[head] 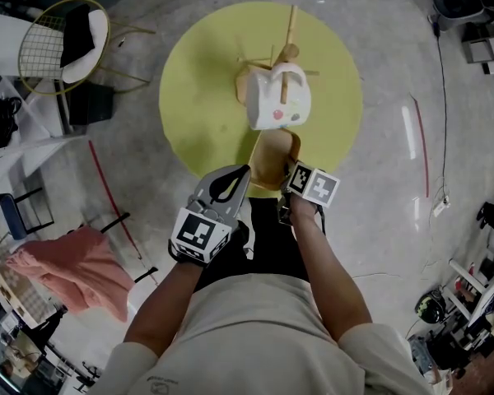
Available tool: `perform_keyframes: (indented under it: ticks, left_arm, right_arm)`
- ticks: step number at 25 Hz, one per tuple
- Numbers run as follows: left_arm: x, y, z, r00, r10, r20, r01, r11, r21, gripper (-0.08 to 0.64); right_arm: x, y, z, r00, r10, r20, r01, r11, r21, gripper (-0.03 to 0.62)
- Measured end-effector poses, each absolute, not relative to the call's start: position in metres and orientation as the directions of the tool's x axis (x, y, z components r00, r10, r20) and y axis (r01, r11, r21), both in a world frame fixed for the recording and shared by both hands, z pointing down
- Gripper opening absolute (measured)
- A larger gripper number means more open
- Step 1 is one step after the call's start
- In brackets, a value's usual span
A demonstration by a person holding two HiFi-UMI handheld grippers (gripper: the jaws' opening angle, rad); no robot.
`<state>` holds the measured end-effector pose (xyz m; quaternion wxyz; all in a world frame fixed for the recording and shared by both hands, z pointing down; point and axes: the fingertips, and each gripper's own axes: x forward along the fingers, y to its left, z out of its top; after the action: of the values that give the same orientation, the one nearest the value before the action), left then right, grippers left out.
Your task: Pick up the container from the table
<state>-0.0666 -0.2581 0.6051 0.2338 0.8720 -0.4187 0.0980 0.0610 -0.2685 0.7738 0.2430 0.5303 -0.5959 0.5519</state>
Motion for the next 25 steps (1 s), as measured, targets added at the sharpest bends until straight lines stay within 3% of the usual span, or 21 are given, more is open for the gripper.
perform_keyframes:
  ticks: [8,16,25]
  left_arm:
    - [-0.066,-0.247,0.601,0.648,-0.673,0.356,-0.762,-0.564,0.319,0.006]
    - [-0.058,-0.228,0.592,0.658,-0.640,0.398,-0.751,-0.594,0.287,0.006]
    - [-0.049,-0.209,0.560,0.672,-0.634,0.383,-0.736,-0.628,0.252,0.006]
  right_arm:
    - [0.070,-0.261,0.763,-0.316,-0.332,0.889,-0.929,-0.081,-0.361,0.023]
    - [0.076,-0.248,0.712,-0.317,-0.311,0.896,-0.947,0.154,-0.281,0.023]
    - [0.083,-0.238,0.648,-0.359,-0.349,0.865,-0.928,0.229,-0.293,0.023]
